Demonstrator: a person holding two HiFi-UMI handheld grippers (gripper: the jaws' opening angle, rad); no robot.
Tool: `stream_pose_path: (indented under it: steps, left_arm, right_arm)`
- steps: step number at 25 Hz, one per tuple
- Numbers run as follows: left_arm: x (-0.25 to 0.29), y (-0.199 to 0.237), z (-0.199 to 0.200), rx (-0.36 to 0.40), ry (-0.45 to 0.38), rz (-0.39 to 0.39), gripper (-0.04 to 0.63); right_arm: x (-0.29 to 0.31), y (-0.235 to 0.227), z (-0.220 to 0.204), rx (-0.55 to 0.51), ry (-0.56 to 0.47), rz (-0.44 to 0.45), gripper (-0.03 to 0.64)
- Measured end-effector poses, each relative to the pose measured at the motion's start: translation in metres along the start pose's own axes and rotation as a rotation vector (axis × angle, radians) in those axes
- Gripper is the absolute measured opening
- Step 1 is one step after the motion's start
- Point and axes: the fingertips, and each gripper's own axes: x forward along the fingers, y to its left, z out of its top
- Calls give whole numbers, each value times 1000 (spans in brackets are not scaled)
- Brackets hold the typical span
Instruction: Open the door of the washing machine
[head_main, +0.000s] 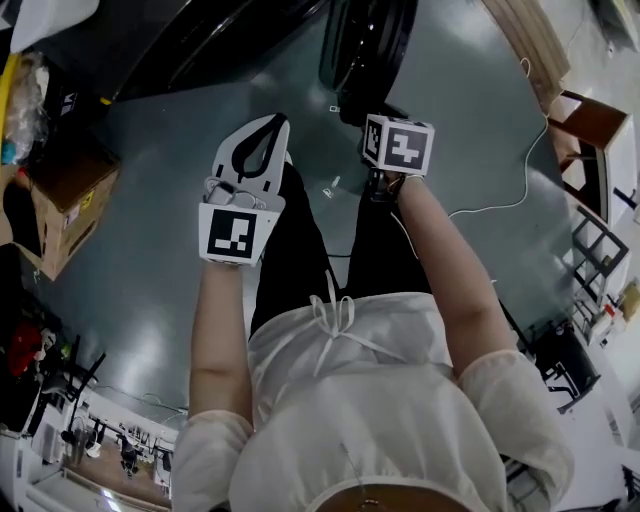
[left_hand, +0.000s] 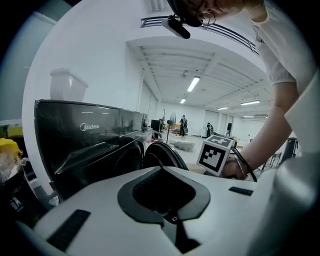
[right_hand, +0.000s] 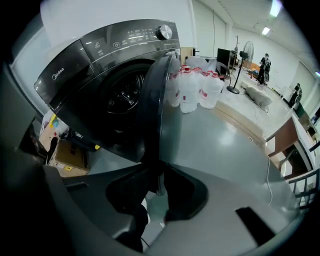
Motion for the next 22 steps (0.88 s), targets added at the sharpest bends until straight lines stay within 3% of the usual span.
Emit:
stream_pose_path:
  steps: [7, 13, 22]
  left_arm:
    - [43, -63, 2, 9, 17, -19, 21]
    - [85, -115, 10, 27, 35, -46, 21]
    - [152, -185, 21, 32, 26, -36, 21]
  right_arm:
    - [-12, -77, -4, -67, -52, 11, 74]
    - [-24, -145, 4, -102, -65, -43, 72]
    - [-29, -237, 25, -147, -106, -9, 83]
